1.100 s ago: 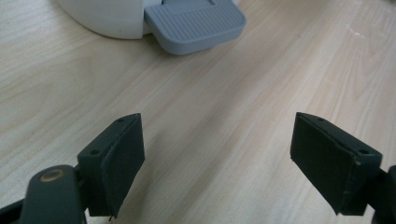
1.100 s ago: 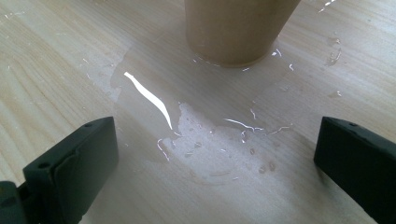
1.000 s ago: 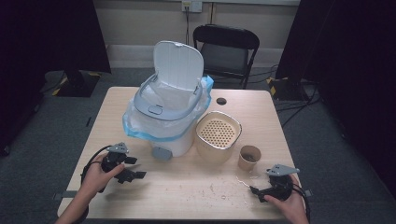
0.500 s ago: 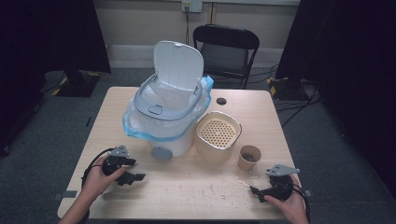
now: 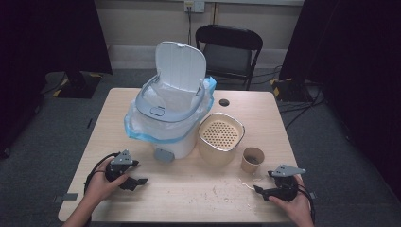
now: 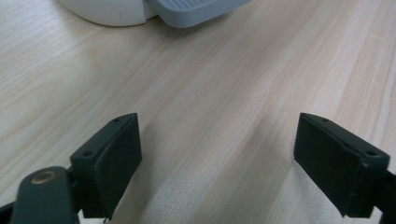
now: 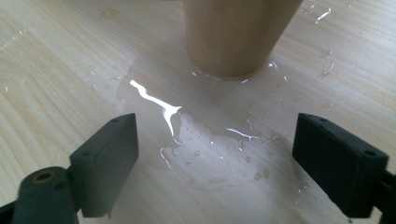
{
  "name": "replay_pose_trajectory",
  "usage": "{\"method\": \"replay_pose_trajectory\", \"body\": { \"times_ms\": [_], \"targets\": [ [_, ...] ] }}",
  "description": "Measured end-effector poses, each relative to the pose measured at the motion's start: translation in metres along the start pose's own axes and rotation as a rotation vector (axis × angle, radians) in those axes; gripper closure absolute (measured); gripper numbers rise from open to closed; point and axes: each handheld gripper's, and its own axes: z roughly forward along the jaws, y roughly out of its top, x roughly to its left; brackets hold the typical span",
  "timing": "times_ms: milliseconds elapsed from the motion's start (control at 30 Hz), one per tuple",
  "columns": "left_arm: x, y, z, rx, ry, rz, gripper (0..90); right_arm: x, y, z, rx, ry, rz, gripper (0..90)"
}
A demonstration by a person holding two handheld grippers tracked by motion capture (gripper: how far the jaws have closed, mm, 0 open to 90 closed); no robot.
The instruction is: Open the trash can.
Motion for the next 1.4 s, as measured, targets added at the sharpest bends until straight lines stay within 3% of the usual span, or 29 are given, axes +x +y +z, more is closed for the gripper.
{"method": "replay_pose_trajectory", "body": {
  "times_ms": [133, 167, 300, 367, 900, 1200, 1400],
  "targets": [
    [0.0, -0.003, 0.0, -0.018, -0.005, 0.007, 10.8, 0.0, 0.005, 0.0, -0.018, 0.013, 0.001, 14.2],
    [0.001, -0.005, 0.001, -0.03, -0.021, 0.025, 8.8, 0.0, 0.008, 0.0, -0.023, 0.014, -0.001, 14.4],
    [-0.001, -0.004, 0.002, -0.021, -0.016, 0.044, 6.3, -0.001, 0.013, 0.001, -0.026, 0.02, 0.001, 15.0],
    [-0.004, -0.004, 0.003, 0.0, -0.005, 0.077, 4.8, -0.002, 0.014, 0.002, -0.028, 0.015, 0.005, 15.0],
    [-0.004, -0.003, 0.004, 0.007, -0.012, 0.09, 1.4, -0.006, 0.023, 0.006, -0.049, 0.012, 0.012, 14.5],
    [-0.006, -0.004, 0.004, -0.006, -0.013, 0.076, 1.3, -0.006, 0.035, 0.015, -0.078, 0.003, 0.014, 14.5],
    [-0.006, -0.004, 0.004, 0.006, -0.016, 0.085, 0.3, -0.005, 0.039, 0.022, -0.063, 0.007, -0.005, 14.4]
  ]
}}
